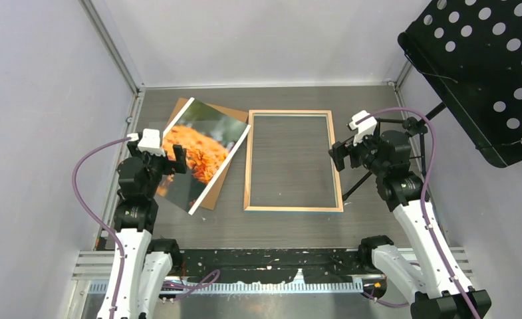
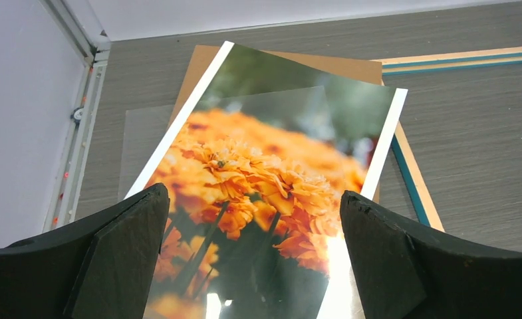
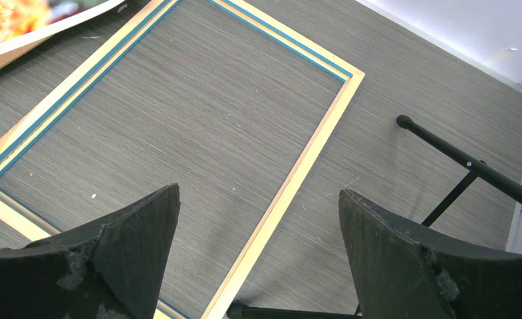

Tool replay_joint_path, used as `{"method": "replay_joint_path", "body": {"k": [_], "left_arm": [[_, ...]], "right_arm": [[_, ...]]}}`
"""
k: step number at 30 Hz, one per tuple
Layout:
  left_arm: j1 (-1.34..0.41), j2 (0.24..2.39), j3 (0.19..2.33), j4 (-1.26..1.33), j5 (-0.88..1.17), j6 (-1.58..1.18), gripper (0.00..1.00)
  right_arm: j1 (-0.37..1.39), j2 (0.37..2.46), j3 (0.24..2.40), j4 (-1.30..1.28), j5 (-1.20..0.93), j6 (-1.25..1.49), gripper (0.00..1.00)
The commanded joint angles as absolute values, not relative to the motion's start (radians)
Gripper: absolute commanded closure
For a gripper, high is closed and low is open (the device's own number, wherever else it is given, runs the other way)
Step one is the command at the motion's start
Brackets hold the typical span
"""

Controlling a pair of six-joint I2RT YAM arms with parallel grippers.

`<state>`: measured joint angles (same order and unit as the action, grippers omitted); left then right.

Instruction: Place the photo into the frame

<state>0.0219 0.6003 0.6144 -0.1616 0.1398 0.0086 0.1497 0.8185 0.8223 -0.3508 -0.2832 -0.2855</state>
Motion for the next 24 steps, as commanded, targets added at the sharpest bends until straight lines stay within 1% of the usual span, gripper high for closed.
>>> {"method": "replay_joint_path", "body": {"k": [1,10,14,18,24], "left_arm": [[0.034,0.601,0.623,-0.130,0.148,0.017,0.01],[0.071,0.600,0.686,-0.223,0.203,0.056,0.01],[0.075,0.596,0.718,-0.247,0.168,0.061,0.01],[0.075,0.606,0.728,-0.244,0.089,0.089,0.01],[0.076,0.662,0.735,-0.262,0.010,0.167,0.01]], "right_arm": [[0.159,0.814,0.827,-0.303,-0.296,-0.299,0.05],[0.167,0.808,0.836,-0.310,-0.288,-0.298,0.05],[0.189,0.823,0.847,-0.311,-0.286,-0.298,0.05],[0.254,0.872,0.887,-0.312,-0.282,-0.289,0.05],[0.436,1.004,0.951,-0.259,-0.205,-0.245,0.05]]}}
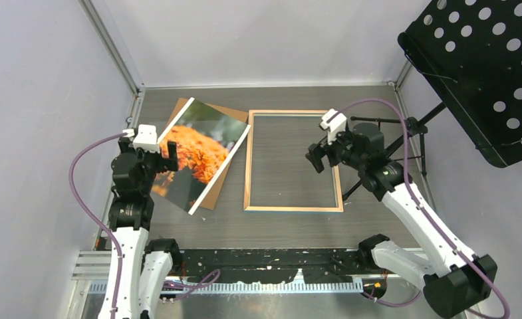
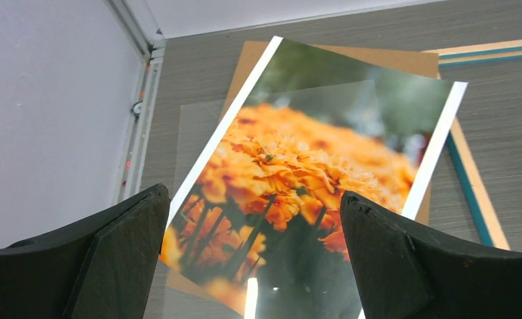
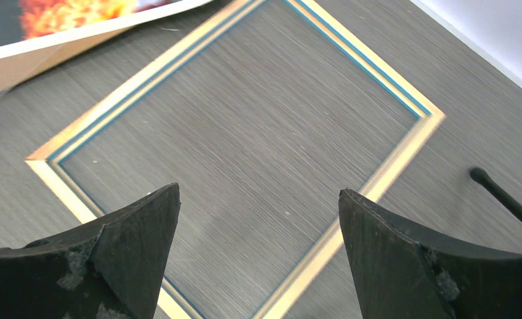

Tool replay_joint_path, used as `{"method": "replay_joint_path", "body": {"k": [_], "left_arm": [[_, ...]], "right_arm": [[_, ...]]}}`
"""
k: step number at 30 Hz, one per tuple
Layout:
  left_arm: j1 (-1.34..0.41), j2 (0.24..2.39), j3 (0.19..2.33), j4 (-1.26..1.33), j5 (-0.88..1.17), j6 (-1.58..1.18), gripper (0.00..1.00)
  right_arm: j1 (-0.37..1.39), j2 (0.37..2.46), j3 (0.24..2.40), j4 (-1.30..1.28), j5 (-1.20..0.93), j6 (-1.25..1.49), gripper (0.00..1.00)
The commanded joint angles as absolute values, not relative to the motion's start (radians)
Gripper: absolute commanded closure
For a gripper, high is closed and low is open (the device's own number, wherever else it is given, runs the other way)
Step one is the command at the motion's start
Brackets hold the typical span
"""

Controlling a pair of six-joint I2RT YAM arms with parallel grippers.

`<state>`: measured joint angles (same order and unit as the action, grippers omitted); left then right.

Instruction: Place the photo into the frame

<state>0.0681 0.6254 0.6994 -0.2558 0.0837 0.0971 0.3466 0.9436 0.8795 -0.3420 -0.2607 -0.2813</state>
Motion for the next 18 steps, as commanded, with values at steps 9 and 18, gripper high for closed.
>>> {"method": "replay_joint_path", "body": {"k": [9,18], "left_arm": [[0.098,0.868,0.780,-0.333,0.023,0.209,0.01],[0.244,1.141,0.924,-0.479,0.167,0.199,0.01]], "right_arm": [[0.638,1.212,0.960,-0.024,-0.150,-0.104,0.05],[0.762,1.495,1.081,0.096,-0.162,0.083,0.05]]}}
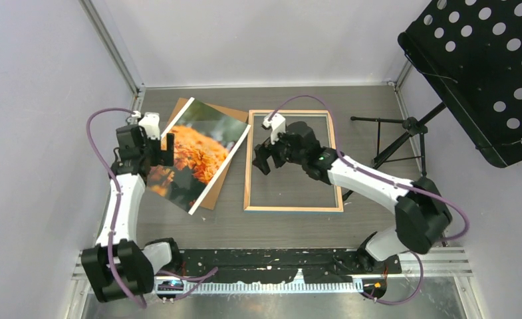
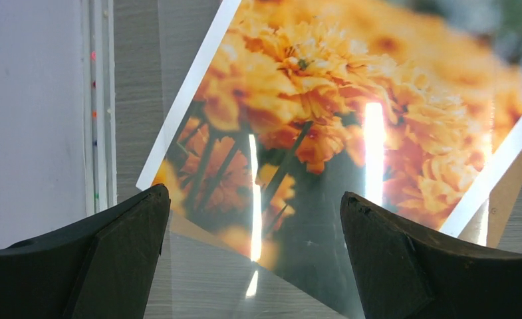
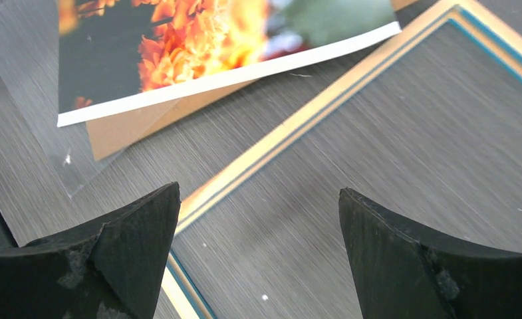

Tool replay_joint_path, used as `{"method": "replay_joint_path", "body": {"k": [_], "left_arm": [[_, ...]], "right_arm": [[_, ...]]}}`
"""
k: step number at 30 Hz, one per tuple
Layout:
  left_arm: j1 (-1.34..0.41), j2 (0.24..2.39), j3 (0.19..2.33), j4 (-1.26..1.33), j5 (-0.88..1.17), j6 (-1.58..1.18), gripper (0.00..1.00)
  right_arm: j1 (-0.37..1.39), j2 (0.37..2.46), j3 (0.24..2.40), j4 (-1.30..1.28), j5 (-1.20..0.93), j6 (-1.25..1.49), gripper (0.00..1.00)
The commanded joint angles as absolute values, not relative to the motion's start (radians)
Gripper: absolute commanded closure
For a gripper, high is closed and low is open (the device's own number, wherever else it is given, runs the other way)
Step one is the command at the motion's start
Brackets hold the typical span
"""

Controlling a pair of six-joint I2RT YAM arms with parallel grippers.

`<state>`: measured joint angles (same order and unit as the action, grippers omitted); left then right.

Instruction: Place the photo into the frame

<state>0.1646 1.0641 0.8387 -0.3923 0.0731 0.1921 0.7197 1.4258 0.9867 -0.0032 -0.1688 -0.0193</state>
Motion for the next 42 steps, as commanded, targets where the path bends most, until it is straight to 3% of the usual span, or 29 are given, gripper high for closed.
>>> {"method": "replay_joint_path", "body": {"k": [1,17,29,42], "left_arm": [[0.265,1.163,0.932,-0.498,0.185,0.202,0.01],[0.542,1.301,0.885,-0.660,0.227,0.471,0.03],[0.608,1.551,0.993,-0.744,0.308,0.572,0.08],[0.609,1.638,1.028,-0.752,0.341,0.613,0.12]], "right_arm": [[0.776,1.530,1.102,0.096,-0.167,0.105,0.05],[0.899,1.821,1.271,0.071,-0.269,0.253,0.02],[0.962,1.952,1.350,0.030,-0.350,0.300,0.00],[0.996,2.019,1.319,0.099,-0.403,0.371,0.03]]}}
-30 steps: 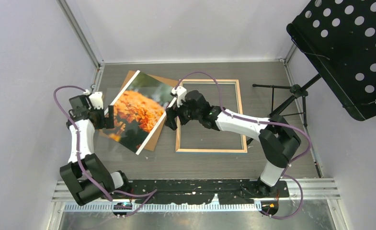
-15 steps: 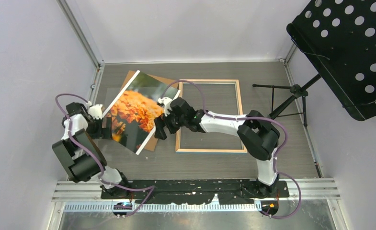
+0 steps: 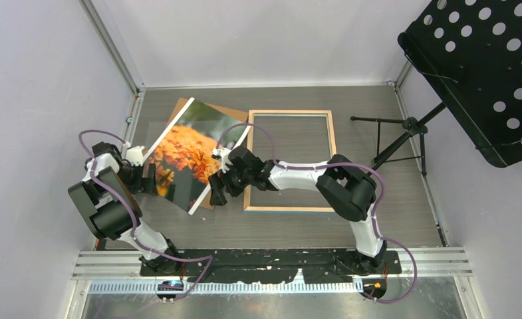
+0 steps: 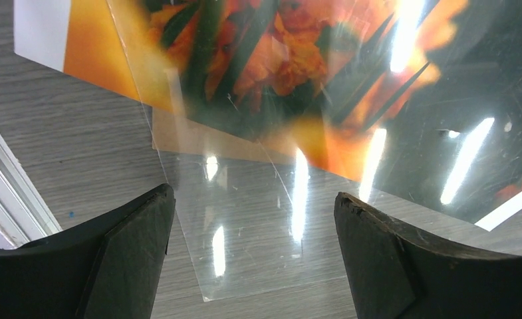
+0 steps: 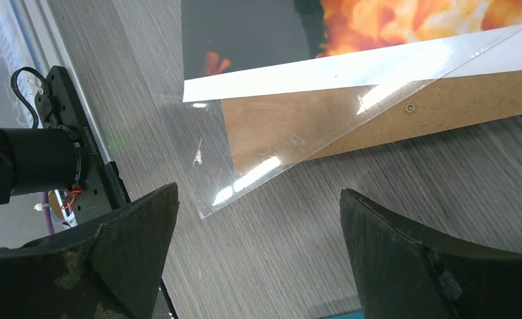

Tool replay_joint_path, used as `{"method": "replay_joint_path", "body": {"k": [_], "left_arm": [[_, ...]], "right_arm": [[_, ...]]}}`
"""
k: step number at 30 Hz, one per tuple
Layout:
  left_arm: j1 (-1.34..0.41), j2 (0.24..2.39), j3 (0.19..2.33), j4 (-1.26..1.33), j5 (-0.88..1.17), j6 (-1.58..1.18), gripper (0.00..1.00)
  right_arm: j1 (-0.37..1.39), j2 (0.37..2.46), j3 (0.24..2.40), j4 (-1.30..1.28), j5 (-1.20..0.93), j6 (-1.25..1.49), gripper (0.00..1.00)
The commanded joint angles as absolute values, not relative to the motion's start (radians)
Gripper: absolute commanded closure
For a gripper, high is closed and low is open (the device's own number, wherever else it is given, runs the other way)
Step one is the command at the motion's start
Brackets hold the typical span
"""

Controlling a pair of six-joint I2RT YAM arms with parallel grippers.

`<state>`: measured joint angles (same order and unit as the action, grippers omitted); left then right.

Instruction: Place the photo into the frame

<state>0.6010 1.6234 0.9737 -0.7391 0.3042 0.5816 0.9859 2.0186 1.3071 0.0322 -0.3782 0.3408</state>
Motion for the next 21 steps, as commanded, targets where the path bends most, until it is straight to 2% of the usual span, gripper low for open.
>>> {"method": "replay_joint_path", "body": {"k": [1,21], "left_arm": [[0.608,1.644,1.036,-0.756,0.347,0.616,0.12],[0.612,1.679,1.040,-0.797,0.398,0.676,0.14]], "right_arm": [[1.000,2.024,1.318,0.105,-0.404,0.373,0.03],[1.038,2.072,1.276,0.179,-0.452,0.453,0.03]]}}
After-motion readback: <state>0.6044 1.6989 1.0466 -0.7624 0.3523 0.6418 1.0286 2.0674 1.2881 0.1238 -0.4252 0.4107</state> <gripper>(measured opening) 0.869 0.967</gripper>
